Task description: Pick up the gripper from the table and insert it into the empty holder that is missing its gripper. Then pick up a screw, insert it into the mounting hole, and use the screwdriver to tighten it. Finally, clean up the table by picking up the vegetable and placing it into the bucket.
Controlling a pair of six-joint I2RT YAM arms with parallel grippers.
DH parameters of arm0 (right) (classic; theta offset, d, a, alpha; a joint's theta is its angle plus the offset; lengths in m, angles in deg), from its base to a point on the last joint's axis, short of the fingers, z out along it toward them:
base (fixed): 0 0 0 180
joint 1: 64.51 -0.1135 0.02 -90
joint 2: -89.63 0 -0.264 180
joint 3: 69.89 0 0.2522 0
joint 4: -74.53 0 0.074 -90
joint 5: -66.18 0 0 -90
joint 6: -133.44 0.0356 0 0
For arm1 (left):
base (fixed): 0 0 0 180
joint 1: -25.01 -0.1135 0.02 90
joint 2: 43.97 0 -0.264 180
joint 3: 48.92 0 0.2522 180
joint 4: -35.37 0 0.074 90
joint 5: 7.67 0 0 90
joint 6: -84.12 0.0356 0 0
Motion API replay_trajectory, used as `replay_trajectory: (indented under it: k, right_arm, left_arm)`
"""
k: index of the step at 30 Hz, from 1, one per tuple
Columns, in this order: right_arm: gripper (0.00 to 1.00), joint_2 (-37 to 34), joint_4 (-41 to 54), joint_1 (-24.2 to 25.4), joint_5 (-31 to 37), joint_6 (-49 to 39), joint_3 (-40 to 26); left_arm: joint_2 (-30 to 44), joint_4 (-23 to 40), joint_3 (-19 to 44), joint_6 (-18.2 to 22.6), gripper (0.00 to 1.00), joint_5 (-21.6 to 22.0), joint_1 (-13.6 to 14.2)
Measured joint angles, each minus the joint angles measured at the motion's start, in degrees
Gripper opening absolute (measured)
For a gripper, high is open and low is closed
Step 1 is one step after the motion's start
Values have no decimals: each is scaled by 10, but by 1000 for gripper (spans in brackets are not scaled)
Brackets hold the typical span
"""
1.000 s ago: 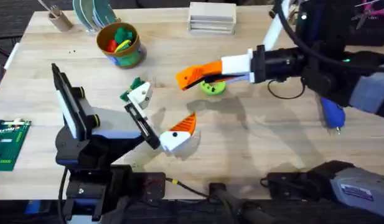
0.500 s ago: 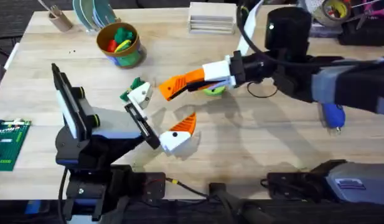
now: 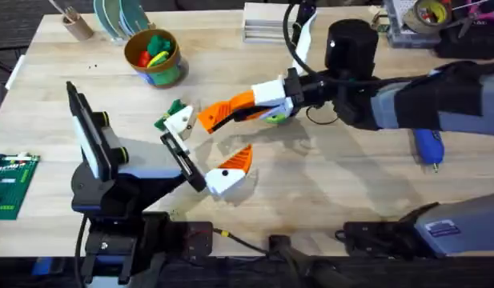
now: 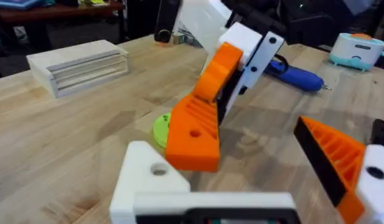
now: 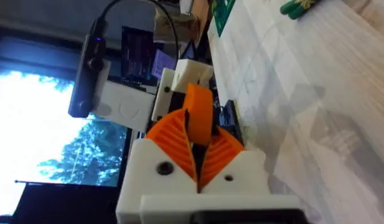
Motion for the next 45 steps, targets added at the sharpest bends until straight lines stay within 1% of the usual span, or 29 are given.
replay_trajectory:
  k: [10, 15, 23, 38, 45]
  right_arm:
    - [14, -25, -22, -31, 4, 23, -5]
    - [14, -25, -46, -33, 4, 33, -10]
    - [14, -25, -51, -33, 9, 44, -10]
    - [12, -25, -66, -37, 64, 51, -11]
    - [12, -25, -67, -58, 116, 51, -11]
  left_arm:
    - [0, 0, 0, 0, 993, 2, 0]
    - [0, 0, 0, 0, 993, 3, 0]
    - [0, 0, 0, 0, 993, 3, 0]
    - [0, 0, 0, 0, 993, 8, 0]
    - [0, -2, 0, -2, 993, 21, -2]
